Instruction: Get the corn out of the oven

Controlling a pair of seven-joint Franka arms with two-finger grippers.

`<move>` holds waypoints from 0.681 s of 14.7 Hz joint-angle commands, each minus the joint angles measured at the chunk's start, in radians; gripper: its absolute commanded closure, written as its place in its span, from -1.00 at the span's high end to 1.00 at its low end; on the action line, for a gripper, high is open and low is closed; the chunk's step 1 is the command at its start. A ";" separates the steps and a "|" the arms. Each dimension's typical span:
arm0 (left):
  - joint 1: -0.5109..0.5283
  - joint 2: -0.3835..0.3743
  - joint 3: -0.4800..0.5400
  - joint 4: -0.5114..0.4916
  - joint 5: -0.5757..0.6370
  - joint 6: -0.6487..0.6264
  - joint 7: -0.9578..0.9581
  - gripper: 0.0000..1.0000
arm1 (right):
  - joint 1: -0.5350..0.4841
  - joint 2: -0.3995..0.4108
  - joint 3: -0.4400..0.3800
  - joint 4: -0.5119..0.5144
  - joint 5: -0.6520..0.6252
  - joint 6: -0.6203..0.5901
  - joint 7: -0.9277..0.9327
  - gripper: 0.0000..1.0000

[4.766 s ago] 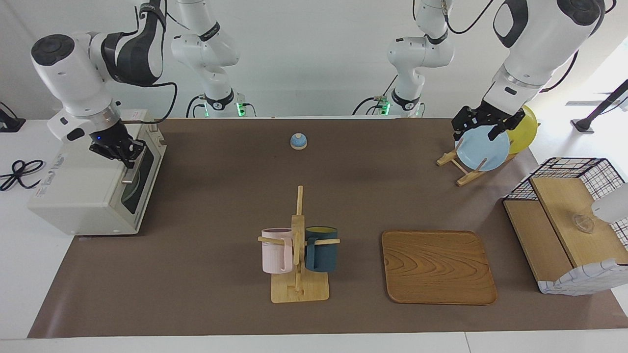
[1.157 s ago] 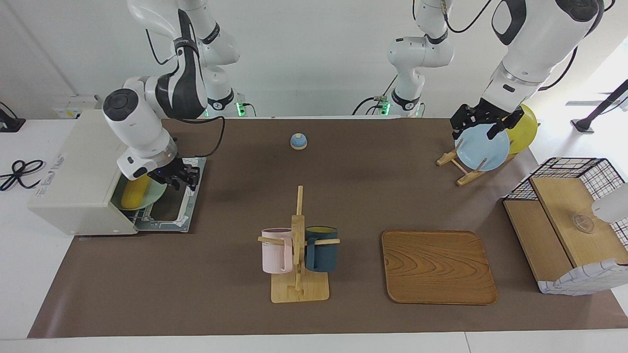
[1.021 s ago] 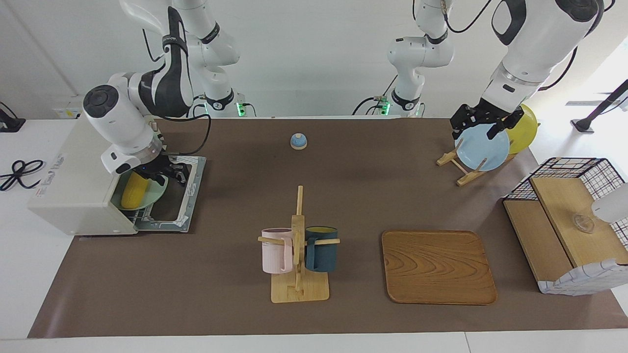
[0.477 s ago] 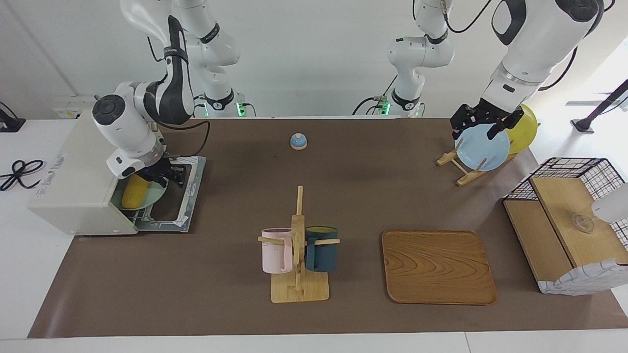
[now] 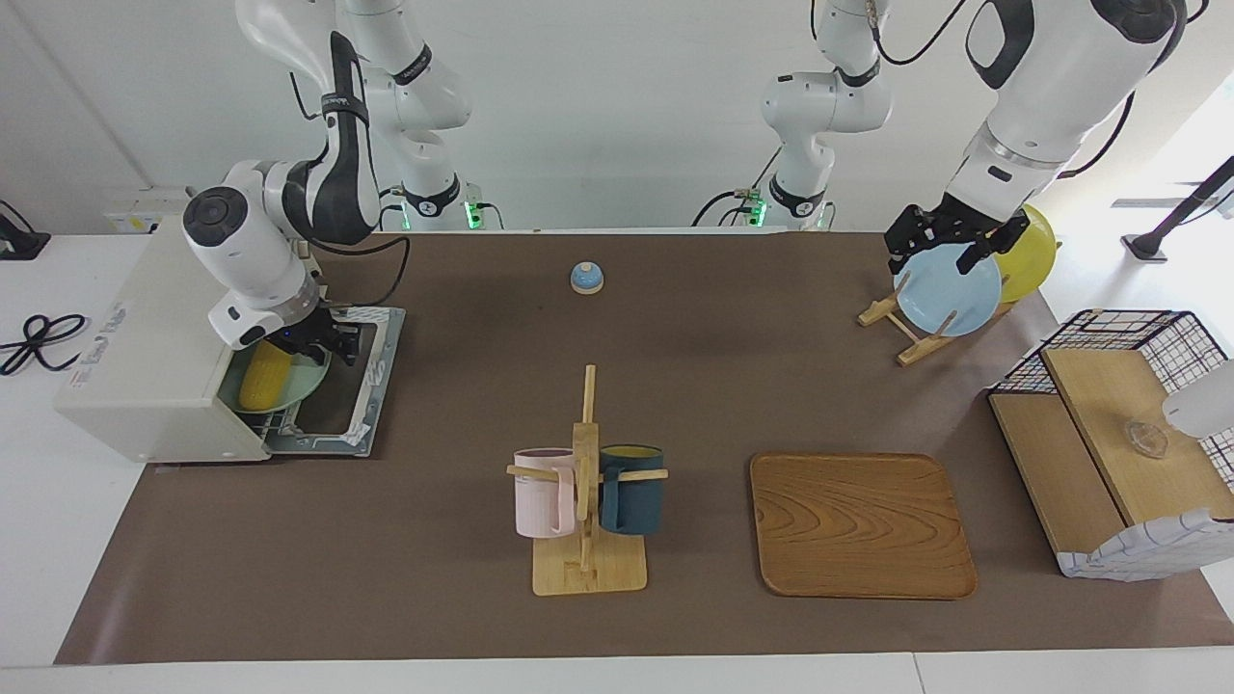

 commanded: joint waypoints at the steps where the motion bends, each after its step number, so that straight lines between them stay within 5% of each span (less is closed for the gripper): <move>1: -0.005 -0.018 0.001 -0.019 0.011 0.003 -0.001 1.00 | -0.014 -0.032 0.008 -0.038 -0.033 0.021 -0.027 -1.00; 5: -0.005 -0.018 0.001 -0.019 0.008 0.003 -0.001 1.00 | 0.041 -0.024 0.019 0.003 -0.084 -0.022 -0.022 -1.00; 10: -0.005 -0.021 0.001 -0.019 0.008 0.003 0.000 1.00 | 0.254 0.037 0.019 0.203 -0.084 -0.162 0.143 -1.00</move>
